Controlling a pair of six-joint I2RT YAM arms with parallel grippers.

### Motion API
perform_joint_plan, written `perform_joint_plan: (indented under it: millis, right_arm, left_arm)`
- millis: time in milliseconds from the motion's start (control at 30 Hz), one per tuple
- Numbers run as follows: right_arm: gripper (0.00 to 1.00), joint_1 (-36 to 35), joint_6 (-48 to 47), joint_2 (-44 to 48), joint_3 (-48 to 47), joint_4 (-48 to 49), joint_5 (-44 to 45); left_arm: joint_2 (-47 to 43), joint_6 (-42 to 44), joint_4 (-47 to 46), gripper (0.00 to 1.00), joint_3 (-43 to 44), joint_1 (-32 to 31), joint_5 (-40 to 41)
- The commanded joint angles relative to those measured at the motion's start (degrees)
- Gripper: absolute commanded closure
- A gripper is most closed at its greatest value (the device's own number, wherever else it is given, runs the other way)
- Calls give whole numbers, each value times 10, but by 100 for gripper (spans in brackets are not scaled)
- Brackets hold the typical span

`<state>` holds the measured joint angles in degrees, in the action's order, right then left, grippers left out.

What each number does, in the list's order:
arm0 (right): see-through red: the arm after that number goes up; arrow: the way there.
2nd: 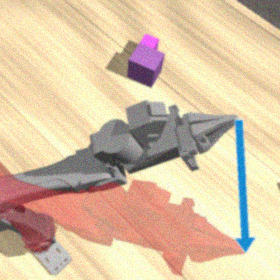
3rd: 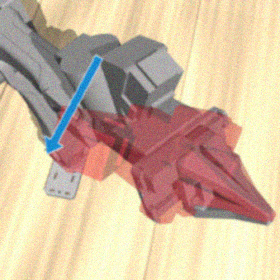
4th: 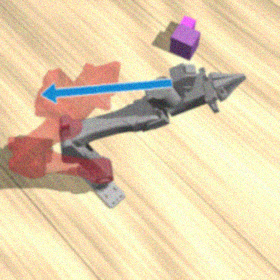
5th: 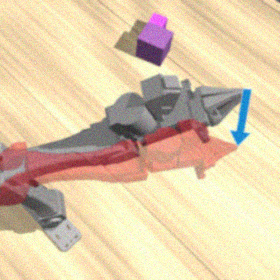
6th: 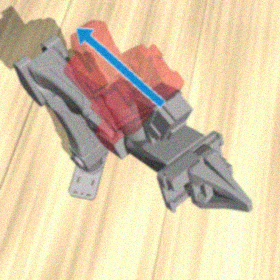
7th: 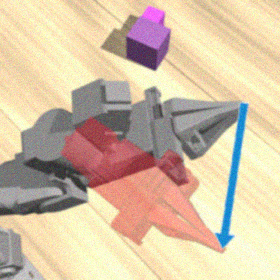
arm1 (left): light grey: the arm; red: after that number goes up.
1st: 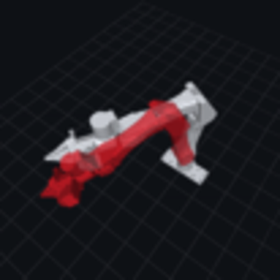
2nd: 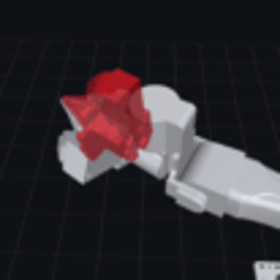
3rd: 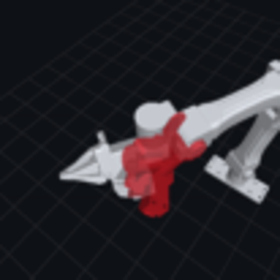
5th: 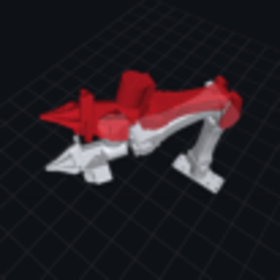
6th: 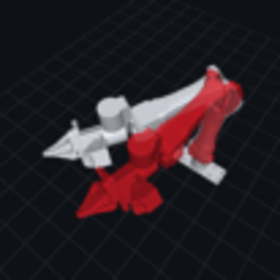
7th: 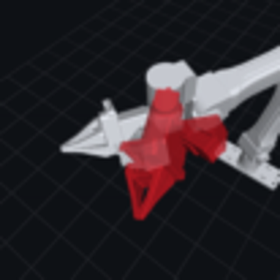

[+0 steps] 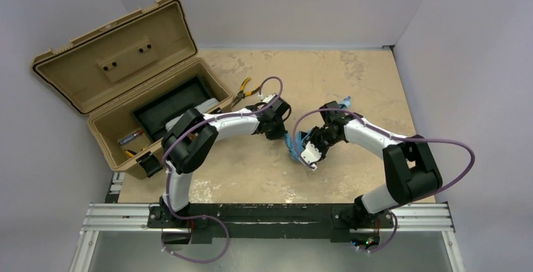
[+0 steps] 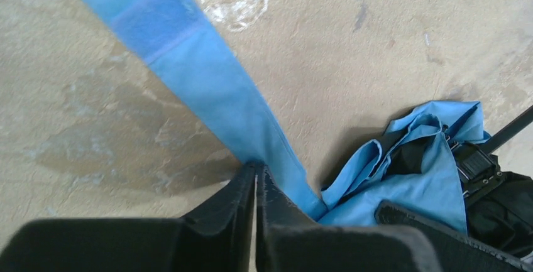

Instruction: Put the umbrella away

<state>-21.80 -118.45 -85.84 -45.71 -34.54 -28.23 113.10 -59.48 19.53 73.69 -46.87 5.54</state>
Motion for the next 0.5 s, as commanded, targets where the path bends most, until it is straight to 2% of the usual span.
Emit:
perform_joint_plan:
  millis: [0, 333, 467]
  right_arm:
    - [99, -16, -5, -3, 13, -58, 1]
    - [99, -34, -2, 38, -29, -108, -60]
    - [100, -34, 21, 32, -23, -94, -43]
  left_arm:
    - [59, -7, 53, 100, 14, -5, -11]
    - [94, -3, 54, 100, 21, -1, -21]
    - [88, -6, 45, 100, 7, 2, -21]
